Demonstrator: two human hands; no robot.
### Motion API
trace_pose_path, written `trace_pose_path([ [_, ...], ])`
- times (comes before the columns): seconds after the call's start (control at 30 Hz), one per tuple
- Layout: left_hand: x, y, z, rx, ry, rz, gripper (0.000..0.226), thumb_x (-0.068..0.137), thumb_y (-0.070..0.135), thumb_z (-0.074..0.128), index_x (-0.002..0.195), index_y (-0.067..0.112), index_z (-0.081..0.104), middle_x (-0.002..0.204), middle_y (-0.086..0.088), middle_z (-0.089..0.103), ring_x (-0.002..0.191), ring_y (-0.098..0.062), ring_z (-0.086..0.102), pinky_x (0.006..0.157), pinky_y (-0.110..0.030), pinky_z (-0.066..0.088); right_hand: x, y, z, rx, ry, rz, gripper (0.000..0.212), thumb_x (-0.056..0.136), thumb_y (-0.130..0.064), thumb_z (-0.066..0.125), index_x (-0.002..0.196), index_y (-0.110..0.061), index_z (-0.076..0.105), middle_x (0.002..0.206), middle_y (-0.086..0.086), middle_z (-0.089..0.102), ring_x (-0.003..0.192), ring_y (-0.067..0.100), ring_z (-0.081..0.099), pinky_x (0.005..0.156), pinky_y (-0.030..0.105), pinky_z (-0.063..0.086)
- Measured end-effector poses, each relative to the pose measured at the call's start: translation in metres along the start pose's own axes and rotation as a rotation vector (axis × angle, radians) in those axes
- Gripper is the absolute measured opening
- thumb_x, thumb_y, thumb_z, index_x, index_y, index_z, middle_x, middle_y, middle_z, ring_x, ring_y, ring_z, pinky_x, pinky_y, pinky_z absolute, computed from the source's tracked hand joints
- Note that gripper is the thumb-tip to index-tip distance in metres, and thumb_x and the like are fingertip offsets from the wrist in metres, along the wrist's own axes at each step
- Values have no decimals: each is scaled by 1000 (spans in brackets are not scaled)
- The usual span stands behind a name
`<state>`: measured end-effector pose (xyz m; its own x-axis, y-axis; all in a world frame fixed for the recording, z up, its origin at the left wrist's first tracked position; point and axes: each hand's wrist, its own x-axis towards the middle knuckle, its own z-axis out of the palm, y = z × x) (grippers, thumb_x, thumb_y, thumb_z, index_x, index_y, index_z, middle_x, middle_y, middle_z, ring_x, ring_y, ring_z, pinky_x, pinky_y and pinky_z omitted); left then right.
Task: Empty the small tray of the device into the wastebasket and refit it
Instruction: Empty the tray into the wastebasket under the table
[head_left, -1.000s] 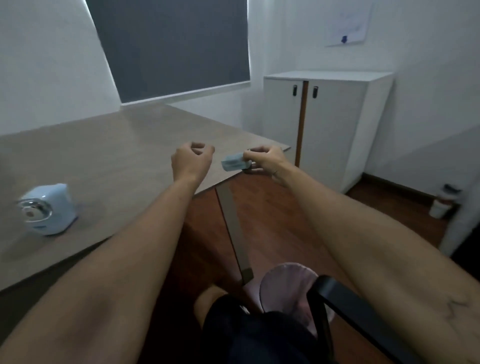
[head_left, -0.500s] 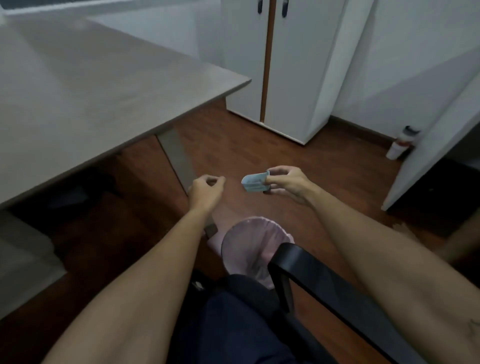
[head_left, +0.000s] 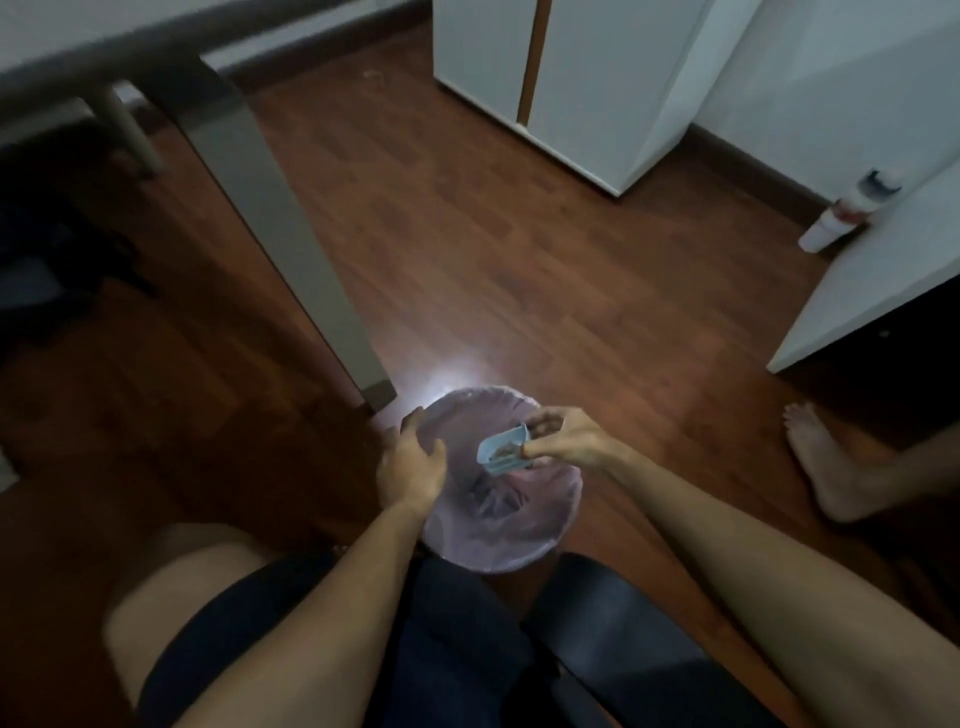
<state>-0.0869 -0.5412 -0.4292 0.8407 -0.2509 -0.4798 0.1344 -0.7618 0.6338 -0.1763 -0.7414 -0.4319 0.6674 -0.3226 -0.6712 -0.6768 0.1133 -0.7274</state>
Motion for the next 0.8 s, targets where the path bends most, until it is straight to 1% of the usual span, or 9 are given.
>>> trace_pose_path([
  [0.13, 18, -24, 13, -6, -11, -132, 62, 96, 29, 50, 153, 29, 26, 147, -21, 43, 128, -43, 51, 100, -43, 43, 24, 30, 9, -208, 11, 39, 41, 74, -3, 82, 109, 1, 62, 99, 14, 65, 89, 29, 69, 65, 36, 63],
  [0.2, 26, -34, 16, -72, -27, -160, 57, 98, 26, 48, 152, 30, 29, 149, -19, 42, 130, -43, 49, 101, -44, 42, 35, 39, 16, -366, 40, 43, 48, 71, -17, 85, 111, -1, 65, 96, 11, 69, 89, 27, 73, 74, 40, 63],
  [0.27, 32, -41, 20, -138, -35, -144, 48, 99, 22, 45, 147, 26, 40, 148, -15, 47, 130, -40, 49, 101, -42, 42, 44, 42, 23, -606, 92, 8, 41, 70, -33, 81, 98, -5, 71, 86, 9, 70, 83, 24, 70, 73, 34, 59],
  [0.33, 35, -44, 25, -157, -31, -127, 42, 99, 18, 42, 140, 21, 49, 144, -14, 53, 128, -38, 52, 99, -39, 42, 50, 43, 32, -754, 81, -9, 35, 73, -44, 75, 76, -10, 67, 68, 1, 60, 72, 21, 61, 57, 29, 46],
  [0.4, 37, -46, 28, -169, -10, -120, 40, 99, 14, 40, 137, 19, 53, 140, -13, 56, 126, -36, 54, 95, -35, 42, 58, 46, 41, -824, 52, 3, 39, 74, -51, 70, 67, -13, 63, 64, 0, 58, 68, 20, 59, 52, 27, 40],
  [0.5, 39, -52, 31, -192, 15, -109, 41, 98, 11, 40, 135, 21, 54, 139, -11, 57, 124, -34, 55, 87, -28, 37, 71, 55, 48, -918, -14, 3, 52, 81, -55, 63, 91, -6, 74, 88, 11, 73, 84, 27, 67, 72, 36, 52],
  [0.57, 41, -54, 33, -201, 32, -113, 41, 98, 11, 41, 134, 23, 55, 140, -9, 57, 125, -33, 55, 85, -26, 36, 76, 57, 52, -974, -17, 6, 61, 84, -60, 57, 101, -4, 74, 99, 13, 75, 91, 30, 68, 83, 40, 53],
  [0.67, 41, -56, 33, -195, 56, -118, 45, 96, 7, 41, 137, 23, 54, 140, -9, 57, 126, -31, 55, 87, -26, 40, 83, 55, 59, -1037, 18, 14, 62, 87, -57, 54, 105, -1, 72, 104, 18, 73, 96, 34, 67, 86, 42, 52],
  [0.8, 38, -58, 31, -120, 36, -224, 48, 94, 2, 44, 141, 10, 49, 140, -18, 55, 130, -34, 51, 102, -36, 40, 86, 55, 67, -1066, 15, 33, 62, 86, -56, 54, 111, -2, 70, 105, 16, 73, 94, 31, 67, 80, 39, 52],
])
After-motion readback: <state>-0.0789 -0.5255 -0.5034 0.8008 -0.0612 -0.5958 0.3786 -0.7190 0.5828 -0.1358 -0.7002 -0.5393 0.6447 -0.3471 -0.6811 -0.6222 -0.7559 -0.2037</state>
